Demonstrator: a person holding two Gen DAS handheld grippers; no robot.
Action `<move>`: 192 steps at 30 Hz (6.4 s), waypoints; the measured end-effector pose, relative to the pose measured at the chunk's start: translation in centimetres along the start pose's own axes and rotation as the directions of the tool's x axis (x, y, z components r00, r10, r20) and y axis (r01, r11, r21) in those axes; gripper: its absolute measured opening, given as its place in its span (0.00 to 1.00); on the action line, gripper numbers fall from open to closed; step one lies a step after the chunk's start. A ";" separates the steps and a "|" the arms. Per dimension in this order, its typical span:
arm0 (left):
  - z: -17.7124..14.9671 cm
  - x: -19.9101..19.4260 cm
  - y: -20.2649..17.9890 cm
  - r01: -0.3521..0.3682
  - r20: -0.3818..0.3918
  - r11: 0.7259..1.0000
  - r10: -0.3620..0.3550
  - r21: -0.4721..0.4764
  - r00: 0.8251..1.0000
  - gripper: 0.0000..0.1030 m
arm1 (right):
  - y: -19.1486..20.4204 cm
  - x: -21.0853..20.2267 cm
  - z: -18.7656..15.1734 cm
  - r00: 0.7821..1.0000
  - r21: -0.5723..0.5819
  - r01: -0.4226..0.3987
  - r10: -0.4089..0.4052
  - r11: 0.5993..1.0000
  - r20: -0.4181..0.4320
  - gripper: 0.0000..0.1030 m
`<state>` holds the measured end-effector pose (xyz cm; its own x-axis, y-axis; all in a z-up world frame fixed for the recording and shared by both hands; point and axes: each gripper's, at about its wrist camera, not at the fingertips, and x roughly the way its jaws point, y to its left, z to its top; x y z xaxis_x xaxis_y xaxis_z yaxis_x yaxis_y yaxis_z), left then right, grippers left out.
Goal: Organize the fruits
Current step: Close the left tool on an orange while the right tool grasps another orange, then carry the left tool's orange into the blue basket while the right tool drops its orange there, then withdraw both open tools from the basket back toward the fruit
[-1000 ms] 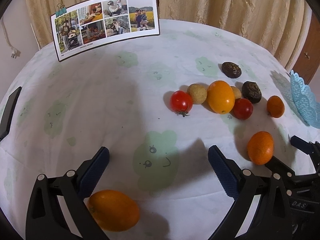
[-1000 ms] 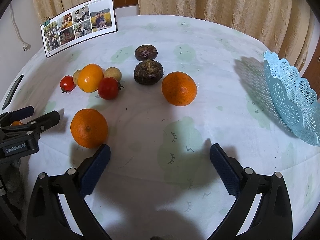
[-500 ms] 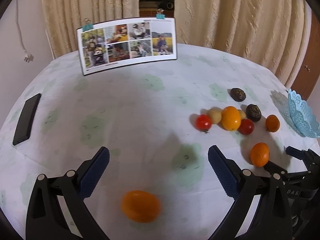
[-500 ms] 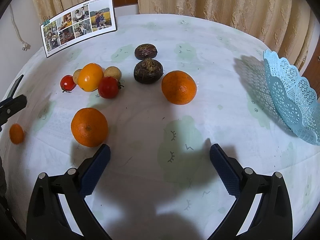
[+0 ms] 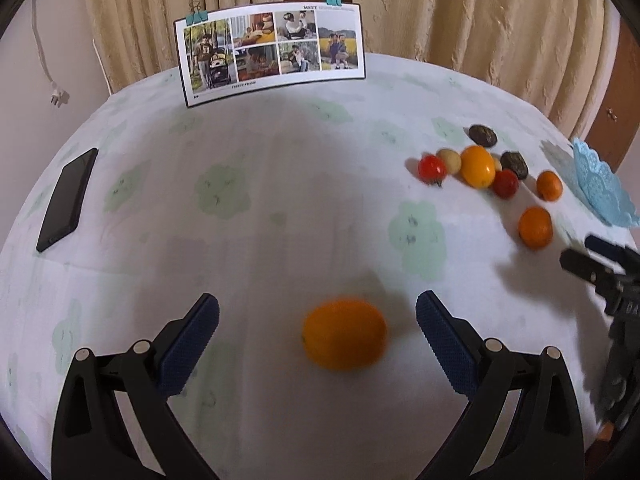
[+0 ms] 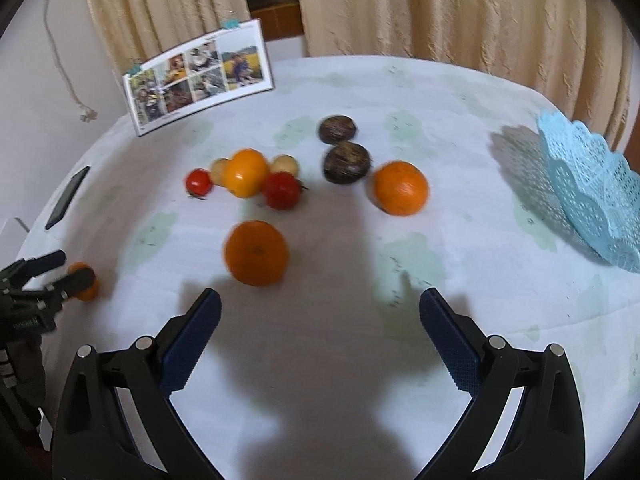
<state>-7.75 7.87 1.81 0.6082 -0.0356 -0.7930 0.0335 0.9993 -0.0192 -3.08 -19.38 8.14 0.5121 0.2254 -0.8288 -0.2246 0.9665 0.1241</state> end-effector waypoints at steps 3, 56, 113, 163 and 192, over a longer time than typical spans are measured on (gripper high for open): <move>-0.6 0.0 0.0 -0.002 -0.010 1.000 0.002 0.005 1.000 0.95 | 0.7 0.0 0.3 1.000 -0.017 -0.014 0.014 1.000 0.012 0.98; 4.6 -0.4 -11.8 0.091 0.027 0.981 -0.097 0.172 0.995 0.41 | -15.8 -6.2 1.1 0.953 0.351 0.107 -0.196 0.930 0.229 0.40; 11.6 3.3 -30.8 0.313 -0.010 0.863 -0.337 0.396 0.941 0.64 | -26.3 -10.6 -4.2 0.732 0.660 0.291 -0.605 0.692 0.312 0.82; 11.5 1.3 -38.9 0.439 -0.003 0.769 -0.494 0.465 0.869 0.78 | -26.9 -11.0 -4.7 0.714 0.705 0.271 -0.628 0.656 0.310 0.82; 10.6 1.4 -14.4 0.140 0.183 0.980 -0.164 0.139 0.969 0.78 | -23.8 -11.1 -4.6 0.691 0.624 0.313 -0.622 0.716 0.368 0.94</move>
<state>1.03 -6.77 7.37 0.7290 -0.2014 -0.6542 0.2281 0.9726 -0.0453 -7.27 -45.45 11.88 0.7984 -0.4007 -0.4494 0.5168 0.8391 0.1699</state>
